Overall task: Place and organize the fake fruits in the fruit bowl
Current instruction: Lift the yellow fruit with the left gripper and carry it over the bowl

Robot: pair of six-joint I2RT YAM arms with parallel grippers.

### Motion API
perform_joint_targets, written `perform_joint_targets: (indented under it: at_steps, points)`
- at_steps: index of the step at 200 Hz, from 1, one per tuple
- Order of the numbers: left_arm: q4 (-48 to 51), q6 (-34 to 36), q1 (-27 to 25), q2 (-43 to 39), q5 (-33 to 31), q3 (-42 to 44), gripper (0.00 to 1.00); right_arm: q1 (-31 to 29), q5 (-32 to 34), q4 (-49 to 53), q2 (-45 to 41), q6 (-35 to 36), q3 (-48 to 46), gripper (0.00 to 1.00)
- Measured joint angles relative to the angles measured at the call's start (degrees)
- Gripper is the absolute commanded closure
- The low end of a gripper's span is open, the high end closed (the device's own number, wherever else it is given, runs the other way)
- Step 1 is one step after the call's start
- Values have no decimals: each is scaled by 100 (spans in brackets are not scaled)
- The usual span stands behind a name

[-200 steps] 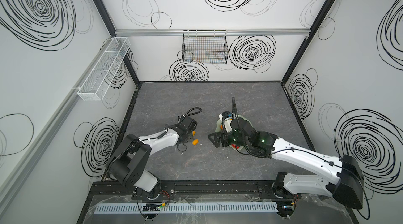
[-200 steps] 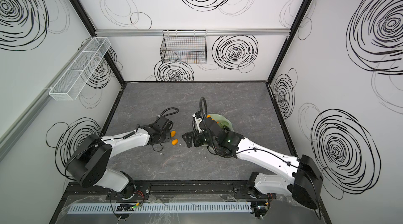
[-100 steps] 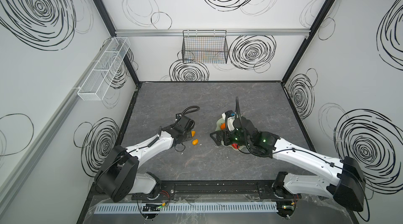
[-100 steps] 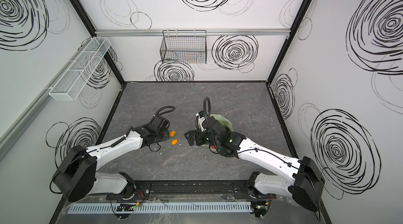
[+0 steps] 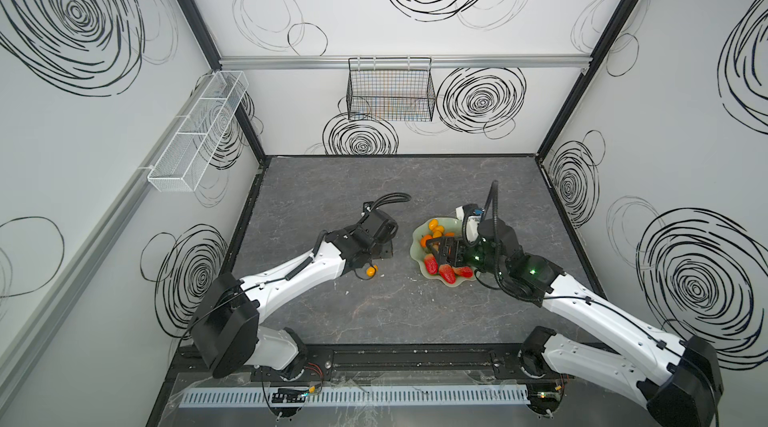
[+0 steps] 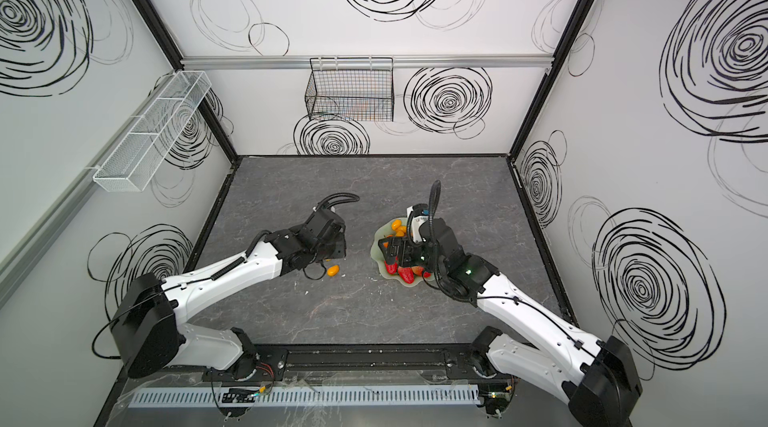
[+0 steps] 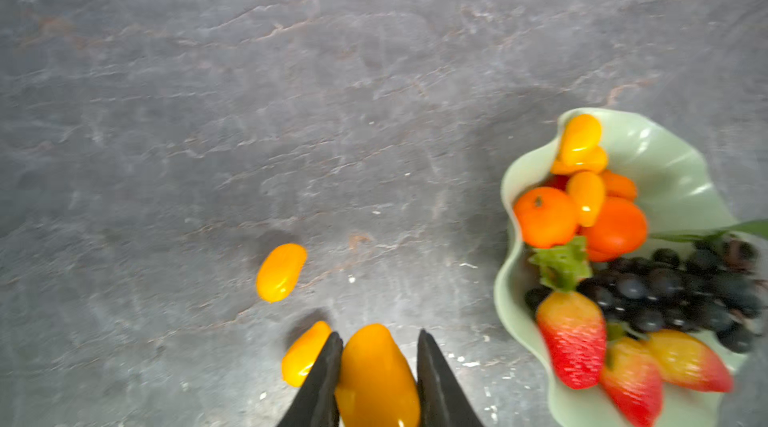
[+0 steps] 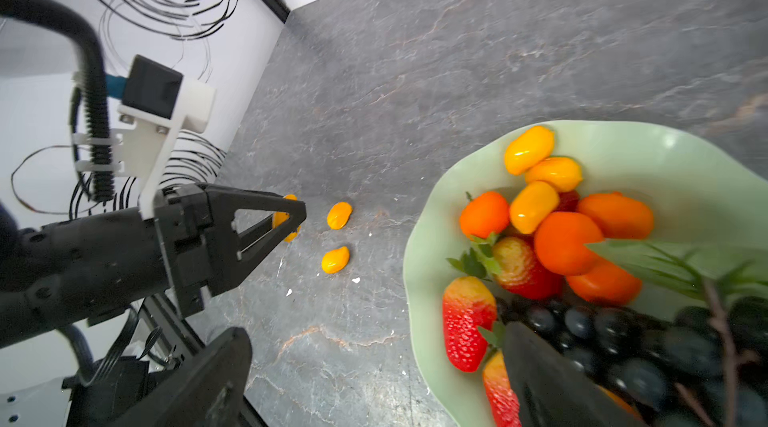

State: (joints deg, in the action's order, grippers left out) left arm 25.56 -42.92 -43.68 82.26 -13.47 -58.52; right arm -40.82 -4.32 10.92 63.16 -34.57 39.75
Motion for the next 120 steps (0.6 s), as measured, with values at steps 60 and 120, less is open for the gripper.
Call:
perform_joint_targets:
  at_steps: [60,120]
  points:
    - [-125,0,-640,1187,151,-1067,70,999,4,173,-949,76,-579,3]
    - [-254,142,-728,2433,448,-2041,71,1401,-201,269,-1128,155,-710,3]
